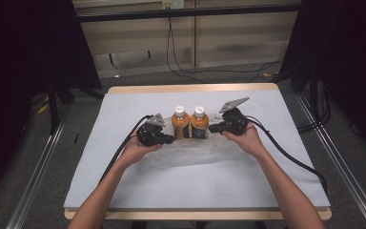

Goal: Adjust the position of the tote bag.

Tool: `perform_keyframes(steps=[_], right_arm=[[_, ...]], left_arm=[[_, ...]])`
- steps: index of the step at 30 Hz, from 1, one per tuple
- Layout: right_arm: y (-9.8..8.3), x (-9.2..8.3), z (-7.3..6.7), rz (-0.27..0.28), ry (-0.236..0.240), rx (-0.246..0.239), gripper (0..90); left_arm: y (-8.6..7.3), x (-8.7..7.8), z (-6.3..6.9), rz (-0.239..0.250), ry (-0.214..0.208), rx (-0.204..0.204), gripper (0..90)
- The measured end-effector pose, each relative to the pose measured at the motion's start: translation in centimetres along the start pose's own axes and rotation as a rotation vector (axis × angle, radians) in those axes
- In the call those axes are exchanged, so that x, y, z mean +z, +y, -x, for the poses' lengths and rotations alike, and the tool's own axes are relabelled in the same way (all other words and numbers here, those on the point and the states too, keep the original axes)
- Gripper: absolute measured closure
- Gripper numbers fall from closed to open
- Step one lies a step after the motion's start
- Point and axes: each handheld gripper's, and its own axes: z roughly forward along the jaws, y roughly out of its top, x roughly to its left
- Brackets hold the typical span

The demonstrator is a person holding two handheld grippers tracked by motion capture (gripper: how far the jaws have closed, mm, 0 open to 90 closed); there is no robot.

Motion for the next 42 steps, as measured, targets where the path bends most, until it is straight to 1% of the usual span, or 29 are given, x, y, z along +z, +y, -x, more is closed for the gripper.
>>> perform_keyframes(steps=[1,2,3,4,5,7,9,10,11,12,14,16,18,19,21,23,25,27,29,30,31,32,33,34,36,38,40,41,42], right_arm=[[-0.1,0.3,0.0,-0.019,0.004,-0.007,87.5],[-0.3,0.6,0.0,-0.036,0.008,-0.011,87.7],[-0.4,0.8,-0.1,-0.058,0.005,-0.019,87.7],[-0.6,1.0,-0.1,-0.083,-0.003,-0.033,88.3],[-0.7,1.3,-0.1,-0.101,0.008,-0.048,88.8],[-0.9,1.6,-0.4,-0.147,-0.007,-0.062,90.0],[-1.1,1.8,-0.3,-0.172,-0.009,-0.065,90.0],[-1.1,1.9,-0.3,-0.186,-0.015,-0.073,90.0],[-1.1,1.9,-0.3,-0.186,-0.015,-0.073,90.0],[-1.3,2.0,-0.2,-0.227,-0.027,-0.083,90.0],[-1.4,2.2,-0.1,-0.257,-0.031,-0.103,90.0],[-1.4,2.2,0.0,-0.271,-0.032,-0.113,90.0],[-1.4,2.0,0.0,-0.289,-0.039,-0.123,90.0],[-1.4,1.9,0.1,-0.301,-0.044,-0.133,90.0],[-1.3,1.7,0.1,-0.333,-0.07,-0.159,90.0],[-1.3,1.4,0.2,-0.37,-0.087,-0.173,90.0],[-1.3,1.1,0.3,-0.4,-0.106,-0.191,90.0],[-1.5,0.8,0.6,-0.417,-0.101,-0.195,90.0],[-1.7,0.5,0.9,-0.427,-0.109,-0.192,90.0],[-1.8,0.3,1.1,-0.434,-0.111,-0.192,90.0],[-1.8,0.1,1.2,-0.44,-0.114,-0.188,90.0],[-1.9,0.0,1.3,-0.449,-0.121,-0.196,90.0],[-2.0,-0.1,1.2,-0.457,-0.133,-0.189,90.0],[-2.1,-0.3,1.3,-0.471,-0.139,-0.208,90.0],[-2.3,-0.6,1.4,-0.499,-0.154,-0.218,90.0],[-2.7,-1.2,1.7,-0.506,-0.144,-0.199,90.0],[-3.2,-1.8,1.9,-0.504,-0.14,-0.2,90.0],[-3.4,-2.1,1.9,-0.505,-0.141,-0.189,90.0],[-3.7,-2.3,1.9,-0.504,-0.137,-0.192,90.0]], left_arm=[[-0.1,0.2,0.0,-0.017,0.007,0.005,86.3],[-0.2,0.4,0.0,-0.025,0.012,-0.001,86.4],[-0.2,0.5,-0.2,-0.042,0.009,0.001,86.8],[-0.4,0.6,-0.3,-0.051,0.008,-0.005,87.2],[-0.5,0.7,-0.4,-0.052,0.009,-0.007,87.8],[-0.5,0.8,-0.5,-0.059,0.006,-0.003,89.5],[-0.6,1.0,-0.5,-0.083,0.014,0.002,90.0],[-0.7,1.1,-0.5,-0.092,0.024,0.014,90.0],[-0.7,1.1,-0.5,-0.092,0.024,0.014,90.0],[-0.8,1.3,-0.4,-0.111,0.04,0.016,90.0],[-0.8,1.4,-0.3,-0.118,0.04,0.025,90.0],[-0.8,1.3,-0.4,-0.123,0.043,0.038,90.0],[-0.9,1.2,-0.5,-0.124,0.043,0.034,90.0],[-1.0,1.1,-0.6,-0.131,0.046,0.039,90.0],[-1.1,1.0,-0.7,-0.136,0.052,0.04,90.0],[-1.4,0.6,-1.1,-0.151,0.071,0.039,90.0],[-1.4,0.3,-1.4,-0.18,0.089,0.05,90.0],[-1.5,0.1,-1.6,-0.204,0.1,0.059,90.0],[-1.5,-0.2,-1.8,-0.228,0.114,0.072,90.0],[-1.6,-0.2,-1.8,-0.232,0.122,0.07,90.0],[-1.7,-0.3,-2.0,-0.229,0.114,0.057,90.0],[-1.8,-0.4,-2.2,-0.223,0.114,0.051,90.0],[-1.8,-0.4,-2.3,-0.221,0.119,0.054,90.0],[-1.9,-0.4,-2.4,-0.222,0.122,0.056,90.0],[-1.9,-0.5,-2.4,-0.228,0.124,0.06,90.0],[-1.9,-0.5,-2.5,-0.225,0.123,0.056,90.0],[-2.0,-0.6,-2.6,-0.225,0.117,0.05,90.0],[-2.0,-0.6,-2.7,-0.221,0.12,0.046,90.0],[-2.0,-0.6,-2.7,-0.223,0.122,0.047,90.0]])
